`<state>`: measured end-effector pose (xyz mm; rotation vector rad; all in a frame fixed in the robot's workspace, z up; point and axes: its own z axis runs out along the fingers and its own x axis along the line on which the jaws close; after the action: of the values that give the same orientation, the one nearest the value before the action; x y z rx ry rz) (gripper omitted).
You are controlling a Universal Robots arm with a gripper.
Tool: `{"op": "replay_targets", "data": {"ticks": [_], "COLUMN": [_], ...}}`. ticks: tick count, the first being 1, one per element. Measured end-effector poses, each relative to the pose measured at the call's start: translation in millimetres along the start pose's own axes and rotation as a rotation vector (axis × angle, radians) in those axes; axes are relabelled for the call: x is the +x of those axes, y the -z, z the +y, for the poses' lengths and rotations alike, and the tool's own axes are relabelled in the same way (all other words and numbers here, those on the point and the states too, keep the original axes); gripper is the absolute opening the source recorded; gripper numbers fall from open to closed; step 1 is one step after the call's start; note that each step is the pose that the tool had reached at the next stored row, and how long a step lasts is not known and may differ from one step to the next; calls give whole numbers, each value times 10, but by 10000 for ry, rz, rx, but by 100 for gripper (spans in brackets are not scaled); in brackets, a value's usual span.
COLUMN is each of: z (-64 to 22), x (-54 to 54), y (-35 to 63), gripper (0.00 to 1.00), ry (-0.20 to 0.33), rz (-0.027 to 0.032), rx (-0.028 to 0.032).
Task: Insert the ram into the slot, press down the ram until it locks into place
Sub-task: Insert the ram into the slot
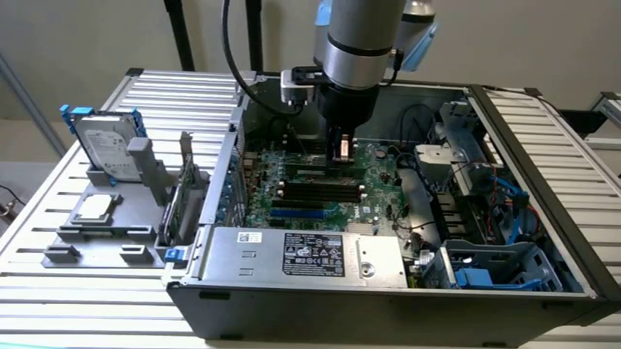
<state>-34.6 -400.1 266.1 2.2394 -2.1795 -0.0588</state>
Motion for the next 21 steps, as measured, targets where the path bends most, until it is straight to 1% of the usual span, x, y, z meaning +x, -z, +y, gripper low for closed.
{"op": "replay_targets", "data": {"ticks": [13,16,21], "z": [-9,-11,-12], "x": [4,5,5], "y": [-237,-288,-304], "gripper": [13,13,13], "ry": [1,-1,-1], "rz": [2,26,34], "rx": [0,0,-1]}}
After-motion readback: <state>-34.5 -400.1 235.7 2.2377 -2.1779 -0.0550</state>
